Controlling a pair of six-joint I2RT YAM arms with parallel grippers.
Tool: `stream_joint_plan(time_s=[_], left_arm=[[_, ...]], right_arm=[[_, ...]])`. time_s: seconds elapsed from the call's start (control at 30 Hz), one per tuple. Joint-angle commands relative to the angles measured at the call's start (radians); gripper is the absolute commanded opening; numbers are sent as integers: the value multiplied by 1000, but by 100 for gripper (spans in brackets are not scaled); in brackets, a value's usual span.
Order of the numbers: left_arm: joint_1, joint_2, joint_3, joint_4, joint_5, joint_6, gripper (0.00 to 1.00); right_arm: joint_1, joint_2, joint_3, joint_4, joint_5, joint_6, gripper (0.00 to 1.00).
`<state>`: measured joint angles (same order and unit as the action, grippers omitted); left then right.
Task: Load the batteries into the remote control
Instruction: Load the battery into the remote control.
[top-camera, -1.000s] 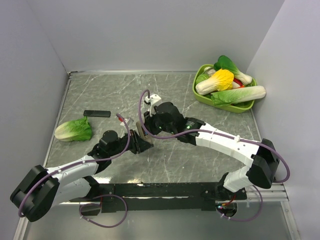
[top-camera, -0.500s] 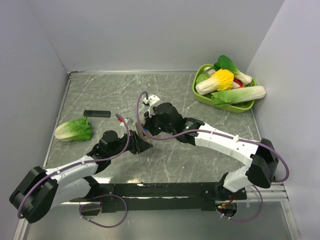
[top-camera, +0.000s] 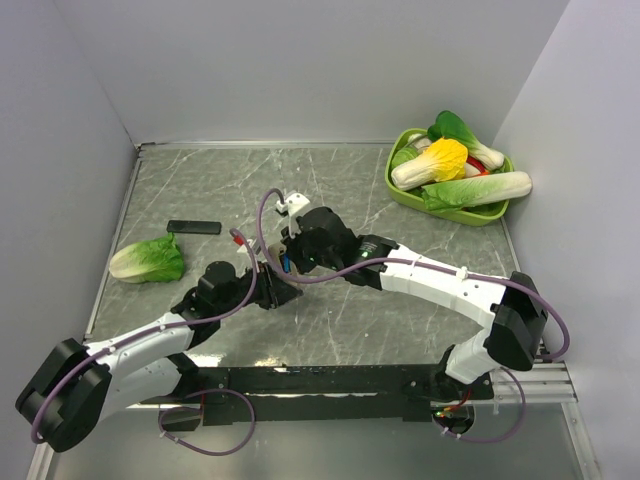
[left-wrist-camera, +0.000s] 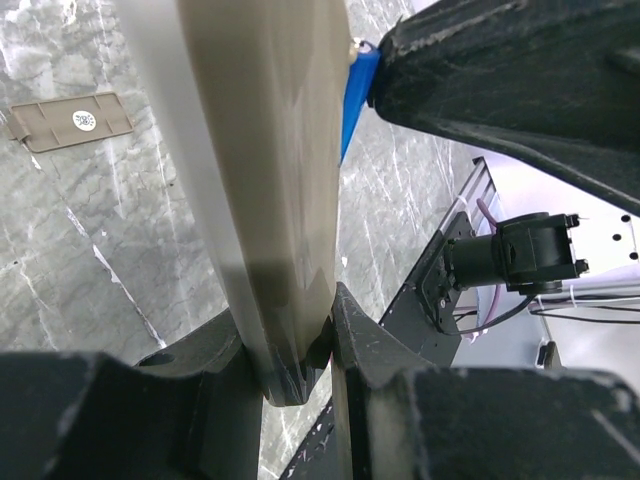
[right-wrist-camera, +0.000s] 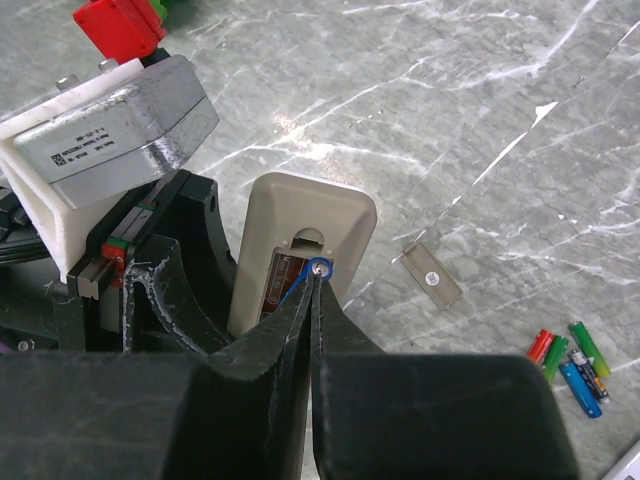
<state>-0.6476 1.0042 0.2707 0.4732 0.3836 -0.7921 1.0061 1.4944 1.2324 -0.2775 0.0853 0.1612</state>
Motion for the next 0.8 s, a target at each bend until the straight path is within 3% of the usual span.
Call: stream_joint_plan(time_s=[0.0, 0.37, 0.77], left_arm=[[-7, -26, 64, 88, 34, 37, 2], [-7, 14, 62, 113, 49, 25, 2], [-7, 7, 53, 130, 55, 21, 2]], right_arm=[[9, 17, 45, 9, -8, -18, 8], [11, 38, 68, 23, -18, -28, 25], [11, 46, 59, 23, 1, -22, 26]])
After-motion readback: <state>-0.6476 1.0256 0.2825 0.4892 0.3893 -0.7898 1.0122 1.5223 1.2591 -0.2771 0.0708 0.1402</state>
